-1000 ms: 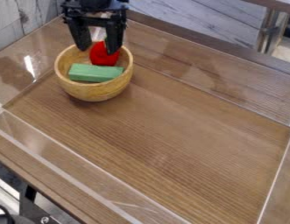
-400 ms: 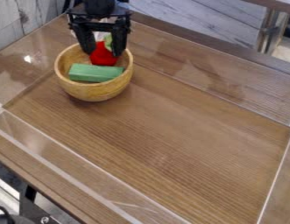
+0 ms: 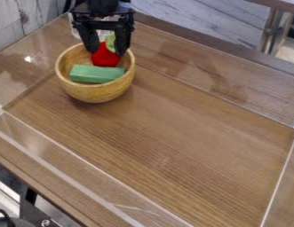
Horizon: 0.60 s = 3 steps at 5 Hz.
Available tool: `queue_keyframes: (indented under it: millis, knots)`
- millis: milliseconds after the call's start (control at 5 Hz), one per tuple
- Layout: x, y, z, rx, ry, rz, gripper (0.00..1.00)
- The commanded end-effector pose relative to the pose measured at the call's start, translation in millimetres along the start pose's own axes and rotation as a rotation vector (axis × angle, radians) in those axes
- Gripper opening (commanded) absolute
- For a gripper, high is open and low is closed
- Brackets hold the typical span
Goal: Move the red fruit to the right
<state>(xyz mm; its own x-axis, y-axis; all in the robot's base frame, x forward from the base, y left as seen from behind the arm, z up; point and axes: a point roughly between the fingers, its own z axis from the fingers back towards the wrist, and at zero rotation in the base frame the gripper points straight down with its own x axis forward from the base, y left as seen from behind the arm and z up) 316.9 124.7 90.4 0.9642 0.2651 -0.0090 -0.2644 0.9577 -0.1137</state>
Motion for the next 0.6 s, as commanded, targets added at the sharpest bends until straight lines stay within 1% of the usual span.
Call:
queue_keyframes:
  millis: [0, 200, 400]
  knots:
    - [7.3, 2.7, 20.6, 0.012, -0.067, -0.001, 0.00]
    - [5.8, 1.3, 34.3, 0.001, -0.082, 0.019, 0.00]
    - [0.8, -8.5, 66.6, -0.018, -0.124, 0.089, 0.00]
